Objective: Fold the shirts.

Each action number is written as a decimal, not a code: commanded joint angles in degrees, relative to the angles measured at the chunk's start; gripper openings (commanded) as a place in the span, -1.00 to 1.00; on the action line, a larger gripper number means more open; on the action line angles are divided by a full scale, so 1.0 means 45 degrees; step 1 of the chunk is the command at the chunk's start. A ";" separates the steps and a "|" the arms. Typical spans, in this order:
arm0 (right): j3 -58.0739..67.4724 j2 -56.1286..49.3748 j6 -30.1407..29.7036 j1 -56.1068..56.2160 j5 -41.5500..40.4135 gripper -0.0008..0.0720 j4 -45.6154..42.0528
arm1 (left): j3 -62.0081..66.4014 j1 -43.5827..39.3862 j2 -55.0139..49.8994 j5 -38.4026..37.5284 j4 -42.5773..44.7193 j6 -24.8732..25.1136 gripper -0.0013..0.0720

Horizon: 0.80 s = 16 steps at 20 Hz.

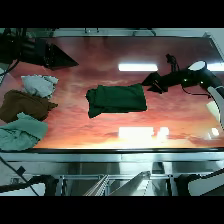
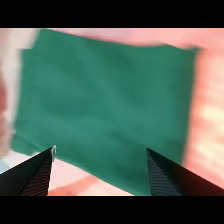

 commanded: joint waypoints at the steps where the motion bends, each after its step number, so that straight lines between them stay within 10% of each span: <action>1: -0.0471 -0.0753 -0.0248 -0.0602 0.0228 0.77 -0.0389 | -0.2137 0.0272 0.1180 0.0758 0.0000 0.0272 -0.90; 11: -0.0437 -0.2448 -0.0821 0.1588 -0.0330 0.55 0.1477 | -0.3599 0.0189 0.1972 0.1219 -0.0029 0.0238 -0.90; 12: -0.0437 -0.2467 -0.0869 0.1870 -0.0325 0.39 0.1831 | -0.3599 0.0189 0.1972 0.1268 -0.0029 0.0233 -0.90; 14: -0.0432 -0.2453 -0.1292 0.2229 -0.0194 -0.86 0.2637 | -0.3599 0.0189 0.1972 0.1258 -0.0029 0.0233 -0.90; 16: -0.0432 -0.2234 -0.1520 0.2302 -0.0049 -0.93 0.3541 | -0.3599 0.0189 0.1977 0.1200 -0.0029 0.0233 -0.90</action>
